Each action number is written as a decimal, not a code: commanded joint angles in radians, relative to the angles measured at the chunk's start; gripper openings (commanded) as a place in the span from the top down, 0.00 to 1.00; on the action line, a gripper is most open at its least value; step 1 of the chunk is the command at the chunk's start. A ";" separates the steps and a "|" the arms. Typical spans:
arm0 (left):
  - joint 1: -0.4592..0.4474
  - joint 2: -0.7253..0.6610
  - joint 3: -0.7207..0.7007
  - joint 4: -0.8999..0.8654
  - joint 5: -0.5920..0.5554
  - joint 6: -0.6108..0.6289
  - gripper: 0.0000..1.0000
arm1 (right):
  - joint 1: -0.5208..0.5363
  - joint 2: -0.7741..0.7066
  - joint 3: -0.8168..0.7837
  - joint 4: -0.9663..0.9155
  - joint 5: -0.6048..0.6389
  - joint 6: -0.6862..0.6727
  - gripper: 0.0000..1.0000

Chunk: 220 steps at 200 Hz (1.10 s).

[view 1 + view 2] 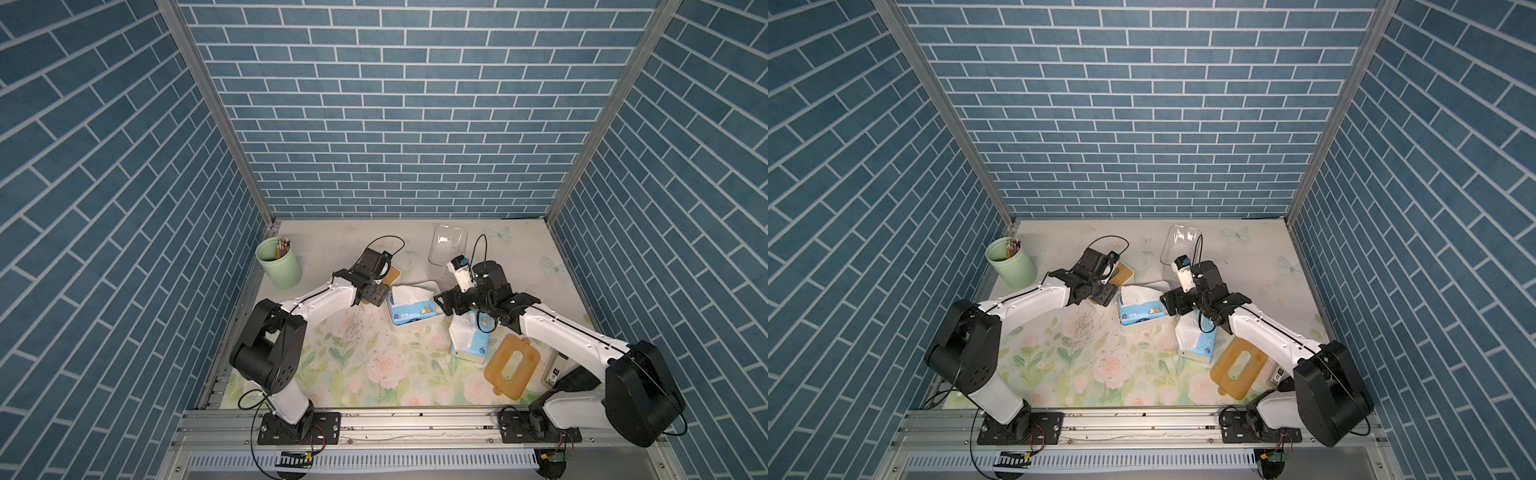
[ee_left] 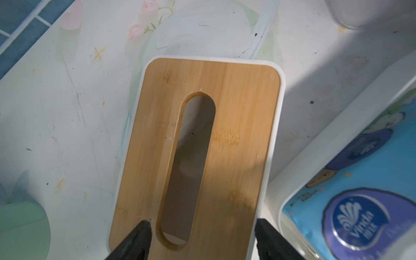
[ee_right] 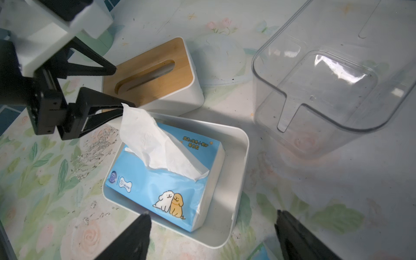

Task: Put the tissue paper into the tissue box
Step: Pick up the box lid from the center of the board.

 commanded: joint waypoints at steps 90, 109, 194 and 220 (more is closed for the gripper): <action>0.041 0.163 0.178 -0.227 0.056 0.178 0.25 | -0.012 -0.034 -0.040 0.050 -0.021 -0.006 0.09; 0.051 0.194 0.214 -0.231 0.070 0.184 0.29 | -0.013 -0.040 -0.050 0.054 -0.021 -0.005 0.09; 0.063 0.267 0.250 -0.221 0.085 0.176 0.60 | -0.013 -0.050 -0.062 0.041 -0.006 0.002 0.10; 0.062 0.194 0.232 -0.214 0.047 0.129 0.68 | -0.022 -0.066 -0.054 0.019 0.008 -0.003 0.09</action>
